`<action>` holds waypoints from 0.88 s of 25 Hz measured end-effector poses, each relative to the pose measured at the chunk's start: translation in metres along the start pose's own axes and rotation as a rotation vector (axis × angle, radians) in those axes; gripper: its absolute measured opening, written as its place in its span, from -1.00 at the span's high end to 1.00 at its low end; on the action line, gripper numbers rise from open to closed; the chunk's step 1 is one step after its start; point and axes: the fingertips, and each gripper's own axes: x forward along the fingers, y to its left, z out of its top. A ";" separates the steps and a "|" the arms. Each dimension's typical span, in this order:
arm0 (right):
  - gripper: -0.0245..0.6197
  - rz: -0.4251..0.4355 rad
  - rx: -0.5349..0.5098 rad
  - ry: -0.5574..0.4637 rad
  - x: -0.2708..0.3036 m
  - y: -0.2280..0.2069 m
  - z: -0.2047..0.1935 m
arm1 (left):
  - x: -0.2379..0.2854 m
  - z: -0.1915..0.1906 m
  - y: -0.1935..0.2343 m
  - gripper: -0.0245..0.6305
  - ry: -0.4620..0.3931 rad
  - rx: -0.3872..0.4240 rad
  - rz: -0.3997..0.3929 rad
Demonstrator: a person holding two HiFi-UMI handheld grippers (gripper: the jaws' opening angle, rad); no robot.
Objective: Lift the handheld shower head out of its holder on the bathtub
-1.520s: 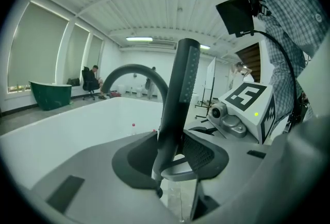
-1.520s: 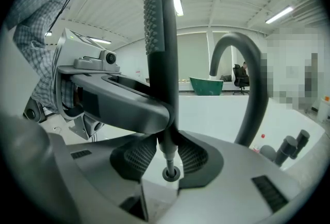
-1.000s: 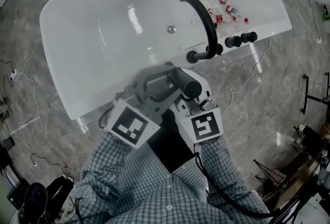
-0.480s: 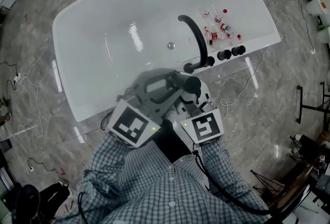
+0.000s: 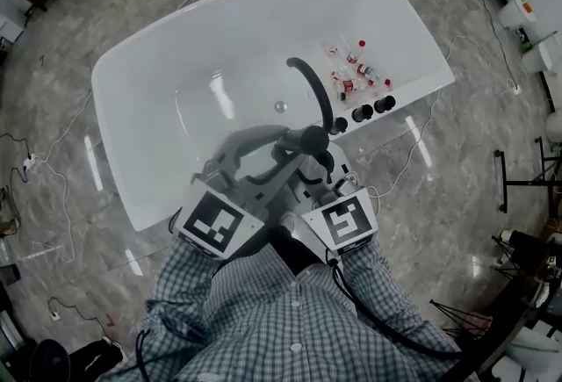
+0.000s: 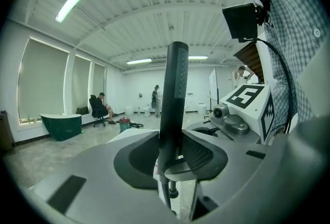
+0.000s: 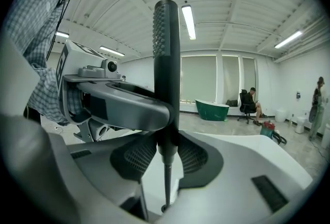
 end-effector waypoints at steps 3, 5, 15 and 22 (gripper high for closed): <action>0.55 -0.003 -0.022 -0.043 -0.003 -0.004 0.022 | -0.004 0.019 0.004 0.51 -0.040 -0.009 0.012; 0.55 -0.004 -0.026 -0.054 -0.005 -0.007 0.034 | -0.006 0.031 0.007 0.52 -0.054 0.005 0.011; 0.55 -0.046 -0.019 -0.120 -0.029 -0.023 0.093 | -0.011 0.097 0.007 0.54 -0.113 0.087 0.017; 0.55 -0.060 -0.106 -0.196 -0.037 -0.027 0.144 | -0.027 0.143 0.014 0.54 -0.213 0.085 0.026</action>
